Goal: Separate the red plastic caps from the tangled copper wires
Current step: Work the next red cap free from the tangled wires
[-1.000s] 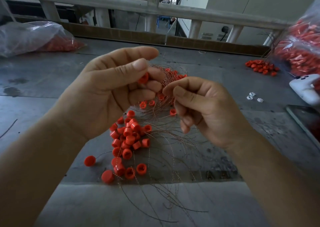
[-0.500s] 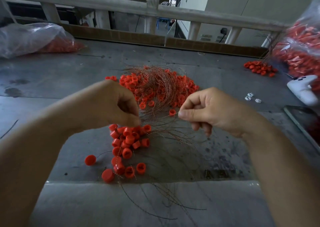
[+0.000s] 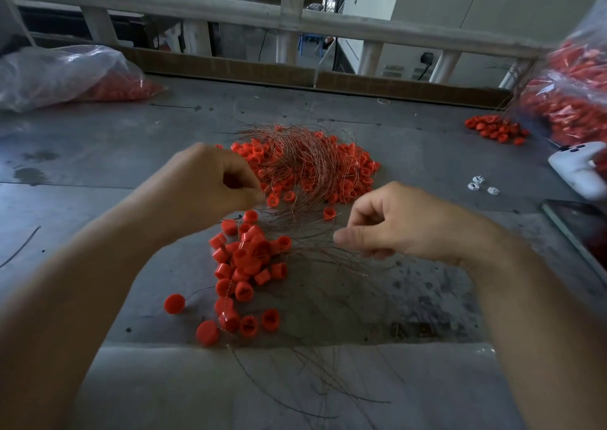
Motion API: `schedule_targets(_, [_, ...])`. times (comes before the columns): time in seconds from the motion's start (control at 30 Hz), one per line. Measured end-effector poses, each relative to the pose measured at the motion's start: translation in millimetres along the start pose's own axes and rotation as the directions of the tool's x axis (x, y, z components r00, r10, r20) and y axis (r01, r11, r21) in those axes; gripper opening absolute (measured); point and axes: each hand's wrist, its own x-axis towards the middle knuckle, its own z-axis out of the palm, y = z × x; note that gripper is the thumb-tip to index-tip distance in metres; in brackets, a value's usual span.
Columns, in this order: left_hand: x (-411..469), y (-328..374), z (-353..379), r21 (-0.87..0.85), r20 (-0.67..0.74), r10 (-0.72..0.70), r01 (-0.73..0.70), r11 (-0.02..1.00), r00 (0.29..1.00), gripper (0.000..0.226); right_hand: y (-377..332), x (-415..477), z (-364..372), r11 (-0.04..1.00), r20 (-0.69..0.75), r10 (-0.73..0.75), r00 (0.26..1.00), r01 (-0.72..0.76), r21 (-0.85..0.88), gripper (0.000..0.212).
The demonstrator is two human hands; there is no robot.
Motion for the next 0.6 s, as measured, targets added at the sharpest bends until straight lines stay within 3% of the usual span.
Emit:
schedule_targets(0.07, [6.2,-9.2,3.0,0.073,-0.162,-0.004,0.016,0.997,0.987,0.023,2.1,1.8,-1.3,0.999,-0.103,-0.005,0.995,0.008,0.031,0.031])
schedule_targets(0.17, [12.6,-17.9,10.4,0.2,-0.266,-0.002,0.057,0.978,0.964,0.011,6.0,5.2,-4.2,0.989,-0.315,-0.004,0.949,0.051,0.141,0.026])
schedule_targets(0.33, [18.9,-25.1,18.5,0.277,-0.221,0.042,0.021,0.961,0.974,0.011,7.5,7.5,-7.5,0.946,-0.557,0.008,0.831,0.174,0.274,0.024])
schedule_targets(0.6, [22.9,-25.3,23.3,0.342,-0.18,0.061,0.005,0.94,0.982,0.011,8.9,8.9,-9.4,0.913,-0.667,0.066,0.742,0.225,0.34,0.026])
